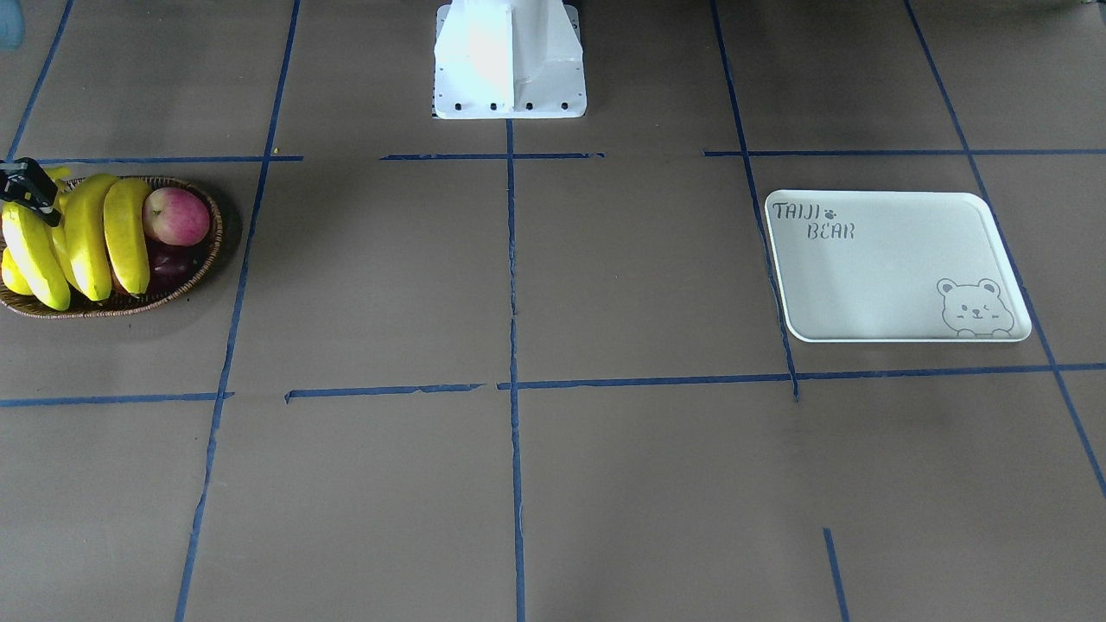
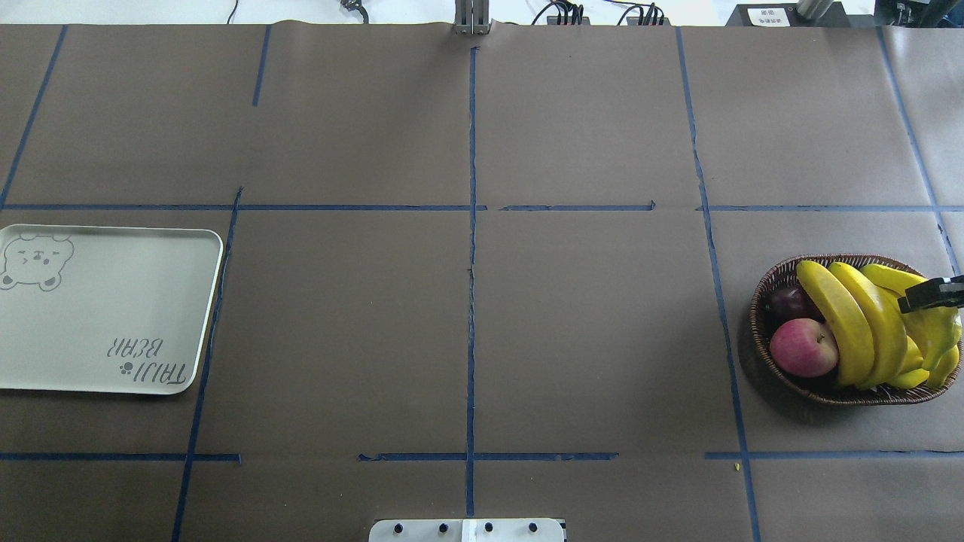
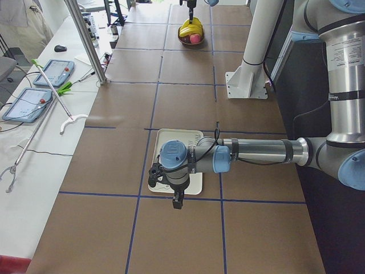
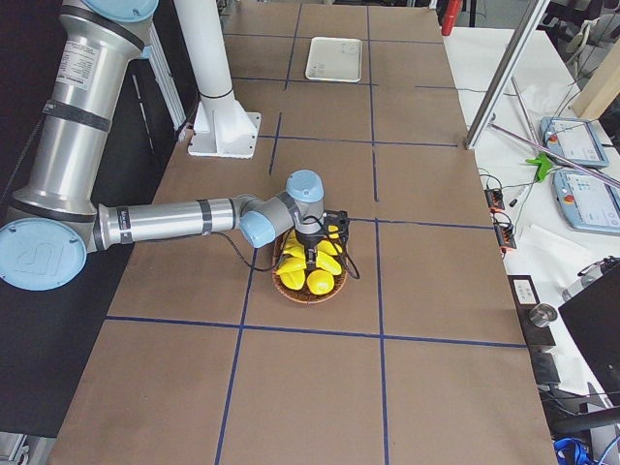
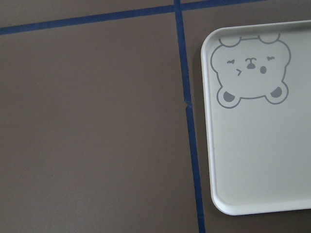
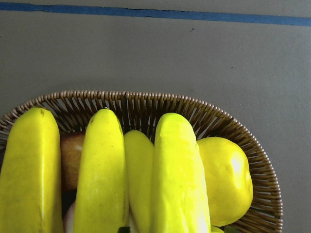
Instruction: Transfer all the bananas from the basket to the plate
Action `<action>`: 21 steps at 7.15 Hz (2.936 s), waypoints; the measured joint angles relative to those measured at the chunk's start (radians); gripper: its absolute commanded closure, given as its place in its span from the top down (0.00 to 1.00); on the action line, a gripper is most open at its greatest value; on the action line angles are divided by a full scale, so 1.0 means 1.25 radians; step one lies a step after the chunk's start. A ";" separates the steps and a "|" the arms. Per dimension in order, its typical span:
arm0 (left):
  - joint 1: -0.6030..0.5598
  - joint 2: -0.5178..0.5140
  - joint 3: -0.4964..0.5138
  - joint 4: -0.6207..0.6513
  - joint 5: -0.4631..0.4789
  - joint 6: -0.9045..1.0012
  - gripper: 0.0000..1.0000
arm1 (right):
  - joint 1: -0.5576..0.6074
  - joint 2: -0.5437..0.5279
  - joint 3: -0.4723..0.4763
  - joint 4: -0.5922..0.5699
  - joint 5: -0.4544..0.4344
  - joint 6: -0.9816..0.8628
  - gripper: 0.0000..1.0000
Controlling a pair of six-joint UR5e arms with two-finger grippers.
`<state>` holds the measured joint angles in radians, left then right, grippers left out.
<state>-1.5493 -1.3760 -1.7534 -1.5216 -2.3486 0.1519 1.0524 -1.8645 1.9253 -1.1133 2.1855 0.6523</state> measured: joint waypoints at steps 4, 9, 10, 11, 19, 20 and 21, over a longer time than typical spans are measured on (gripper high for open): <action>0.000 0.000 0.005 -0.001 0.000 0.000 1.00 | -0.007 0.001 -0.005 0.000 -0.001 0.000 0.43; 0.000 0.000 0.007 -0.001 0.000 0.000 1.00 | -0.005 0.009 -0.002 0.000 0.004 -0.002 0.12; 0.000 0.000 0.007 -0.002 0.000 0.000 1.00 | -0.003 0.010 0.004 0.000 0.008 -0.003 0.12; 0.000 -0.001 0.007 -0.002 -0.001 0.000 1.00 | 0.004 0.011 0.015 -0.001 0.017 -0.005 0.12; 0.030 -0.113 -0.002 -0.050 -0.011 0.001 1.00 | 0.023 0.140 0.116 0.002 0.159 0.011 0.00; 0.042 -0.132 0.000 -0.070 -0.030 -0.014 1.00 | 0.023 0.169 0.106 0.001 0.164 0.048 0.00; 0.059 -0.143 -0.004 -0.082 -0.070 -0.069 1.00 | 0.018 0.206 0.096 0.002 0.166 0.097 0.00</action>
<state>-1.4750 -1.5553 -1.7578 -1.6242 -2.4365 0.0654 1.0755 -1.6069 2.0449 -1.1111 2.3929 0.7732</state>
